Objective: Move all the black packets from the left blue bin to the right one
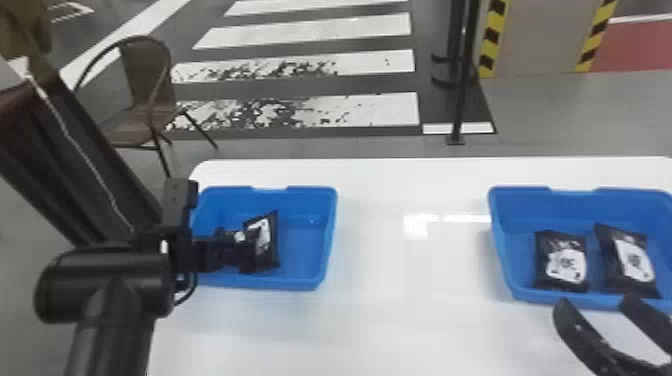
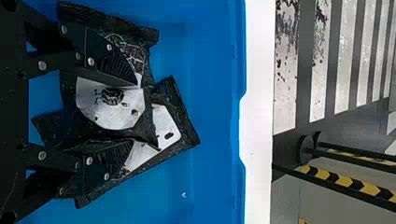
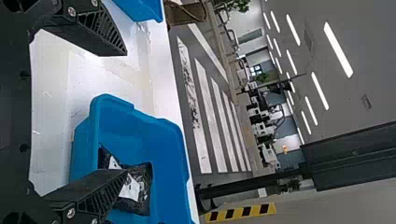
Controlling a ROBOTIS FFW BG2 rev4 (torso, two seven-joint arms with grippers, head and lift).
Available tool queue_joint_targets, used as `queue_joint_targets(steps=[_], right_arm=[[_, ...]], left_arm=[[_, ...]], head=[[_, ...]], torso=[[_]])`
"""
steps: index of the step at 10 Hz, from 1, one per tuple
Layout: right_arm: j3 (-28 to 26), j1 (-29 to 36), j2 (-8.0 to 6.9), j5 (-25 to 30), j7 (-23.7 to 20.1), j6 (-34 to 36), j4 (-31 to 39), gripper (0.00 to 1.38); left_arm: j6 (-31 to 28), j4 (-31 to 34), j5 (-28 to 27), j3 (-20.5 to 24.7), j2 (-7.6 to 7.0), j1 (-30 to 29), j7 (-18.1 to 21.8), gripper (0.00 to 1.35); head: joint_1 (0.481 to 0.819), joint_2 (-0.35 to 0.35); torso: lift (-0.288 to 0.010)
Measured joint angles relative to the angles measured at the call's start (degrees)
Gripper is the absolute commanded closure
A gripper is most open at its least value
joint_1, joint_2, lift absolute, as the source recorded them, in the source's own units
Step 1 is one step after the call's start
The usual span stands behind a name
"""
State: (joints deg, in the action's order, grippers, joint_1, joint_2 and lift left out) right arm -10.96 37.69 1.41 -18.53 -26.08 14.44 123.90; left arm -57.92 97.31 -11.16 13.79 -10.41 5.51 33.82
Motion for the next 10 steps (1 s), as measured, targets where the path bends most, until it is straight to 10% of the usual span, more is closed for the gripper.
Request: queue_joint_targets(steps=[7, 10], right_arm=[[0.0, 0.1, 0.00, -1.1, -0.4, 0.2, -0.1, 0.13], [0.3, -1.8, 0.24, 0.3, -2.6, 0.3, -1.1, 0.13]], left_arm=[[-7.2, 26.7, 5.5, 1.6, 0.73, -13.1, 0.7, 1.17], [1.6, 30.3, 21.5, 1.0, 0.70, -15.9, 1.3, 1.17]], head=[[0.695, 0.152], [0.695, 0.051]], torso=[[-0.140], [-0.140]])
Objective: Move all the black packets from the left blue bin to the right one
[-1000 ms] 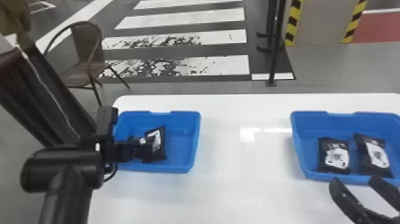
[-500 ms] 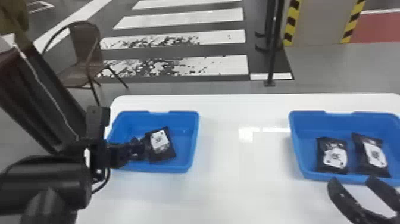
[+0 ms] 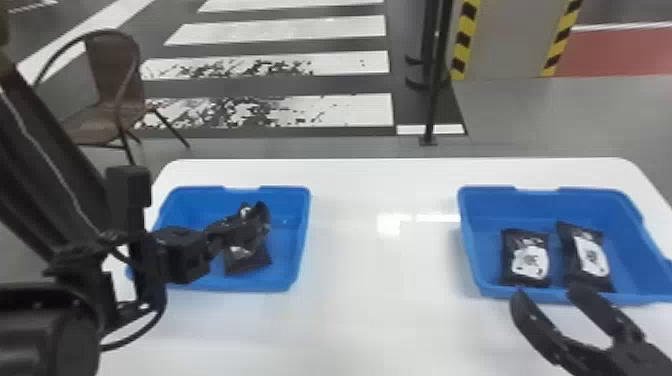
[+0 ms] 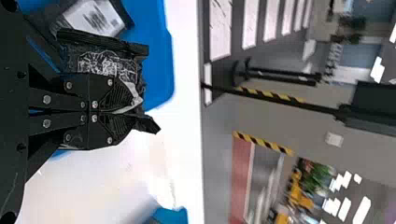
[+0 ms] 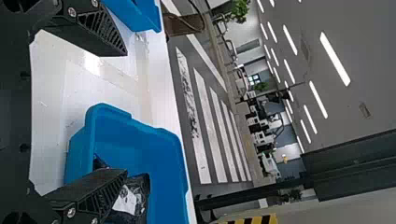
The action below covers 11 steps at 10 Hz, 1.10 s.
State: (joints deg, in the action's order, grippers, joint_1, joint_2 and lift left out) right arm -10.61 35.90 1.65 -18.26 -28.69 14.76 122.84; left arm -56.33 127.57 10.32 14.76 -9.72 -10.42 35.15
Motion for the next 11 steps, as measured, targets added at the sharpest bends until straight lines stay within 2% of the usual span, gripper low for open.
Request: queue_joint_targets(steps=[2, 4, 7, 9, 11], right_arm=[[0.5, -1.7, 0.31, 5.0, -1.5, 0.0, 0.4, 0.13], [1.9, -4.0, 1.02, 10.5, -2.6, -0.1, 1.0, 0.13], [5.0, -6.9, 2.22, 15.4, -3.1, -1.2, 1.2, 0.13], [6.7, -8.3, 2.71, 16.1, -3.0, -1.7, 0.8, 0.13], [7.1, -10.2, 2.75, 16.3, -2.8, -2.9, -0.3, 0.13]], left_arm=[[8.6, -4.0, 13.5, -2.2, 0.21, 0.4, -0.3, 1.17], [12.7, -8.5, 25.4, -7.0, -0.14, 1.5, -0.2, 1.17], [18.4, -14.2, 45.8, -15.7, -0.65, 2.4, 0.3, 1.17], [19.7, -16.2, 53.8, -18.6, -0.66, 2.4, 0.4, 1.17], [19.8, -17.3, 58.1, -20.7, -0.59, 2.3, 0.3, 1.17]], head=[[0.695, -0.023], [0.695, -0.076], [0.695, -0.161], [0.695, -0.166], [0.695, -0.181]], torso=[[-0.140], [-0.140], [-0.140], [-0.140], [-0.140]])
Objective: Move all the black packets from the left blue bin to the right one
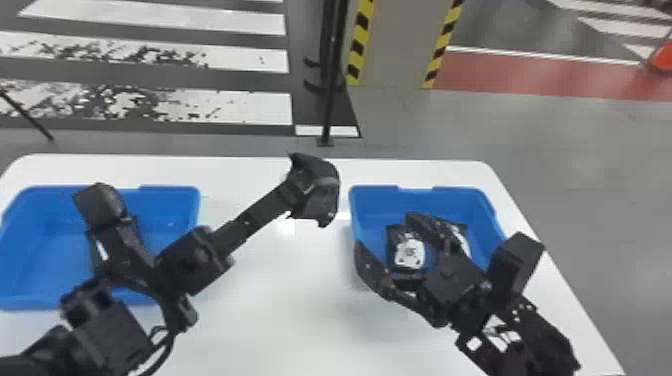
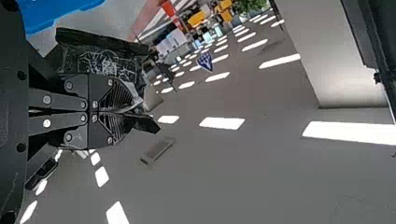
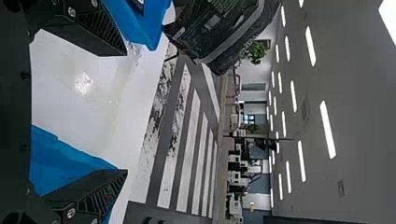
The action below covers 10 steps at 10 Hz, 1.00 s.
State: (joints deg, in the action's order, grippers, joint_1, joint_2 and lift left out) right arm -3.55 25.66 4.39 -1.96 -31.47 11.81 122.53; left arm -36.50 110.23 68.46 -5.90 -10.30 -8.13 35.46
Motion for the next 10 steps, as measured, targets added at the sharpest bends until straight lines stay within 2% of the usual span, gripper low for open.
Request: queue_joint_targets(steps=[3, 5, 7, 10], right_arm=[[1.7, -1.9, 0.17, -0.7, 0.9, -1.5, -0.1, 0.13], [4.3, -2.0, 0.89, -1.5, 0.8, -1.4, 1.1, 0.13], [6.6, -1.8, 1.93, -2.2, 0.6, -0.1, 1.8, 0.13], [7.6, -1.6, 2.65, -2.6, 0.1, 0.8, 2.1, 0.13]], left_arm=[[0.2, -2.0, 2.2, -3.0, 0.11, 0.8, 0.0, 1.17], [0.7, -3.2, 2.3, -4.0, -0.03, 1.5, 0.0, 1.17], [0.9, -3.7, 1.9, -4.3, -0.29, 2.4, 0.0, 1.17], [0.9, -4.6, 0.6, -4.1, -0.89, 4.3, 0.2, 1.17]], head=[[0.695, -0.192], [0.695, -0.169], [0.695, -0.139], [0.695, -0.122]], torso=[[-0.140], [-0.140], [-0.140], [-0.140]])
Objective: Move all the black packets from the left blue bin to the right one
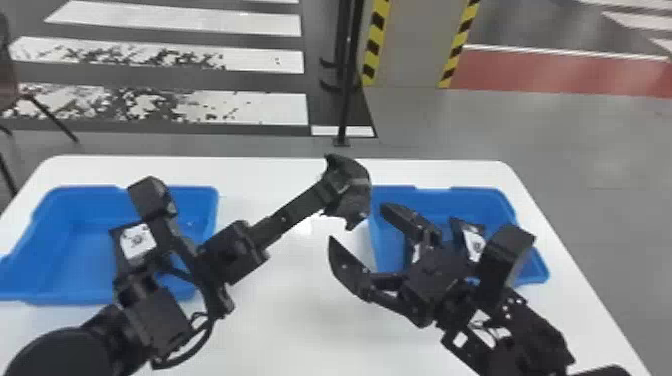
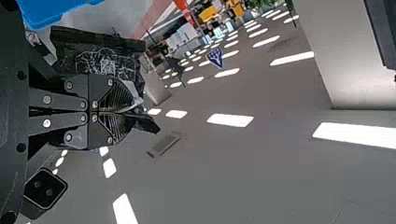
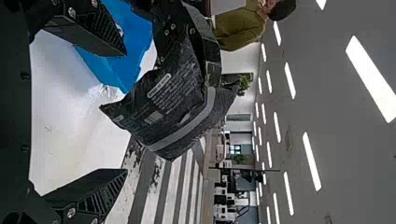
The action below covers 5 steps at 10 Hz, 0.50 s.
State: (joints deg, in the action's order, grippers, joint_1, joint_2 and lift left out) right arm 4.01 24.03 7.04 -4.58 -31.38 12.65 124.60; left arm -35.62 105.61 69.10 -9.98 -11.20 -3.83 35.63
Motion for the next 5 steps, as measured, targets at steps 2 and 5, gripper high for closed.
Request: queue_joint_targets(steps=[2, 5], right_arm=[[0.0, -0.6, -0.23, -0.7, 0.1, 0.1, -0.7, 0.13], [-1.1, -2.1, -0.98, -1.8, 0.9, 0.1, -3.1, 0.92]], left_arm=[[-0.3, -0.1, 0.7, -0.9, 0.02, 0.0, 0.0, 1.17], [-0.9, -0.1, 1.4, -1.8, 0.21, 0.0, 0.0, 1.17]], head=[[0.695, -0.131], [0.695, -0.154]], torso=[[-0.140], [-0.140]])
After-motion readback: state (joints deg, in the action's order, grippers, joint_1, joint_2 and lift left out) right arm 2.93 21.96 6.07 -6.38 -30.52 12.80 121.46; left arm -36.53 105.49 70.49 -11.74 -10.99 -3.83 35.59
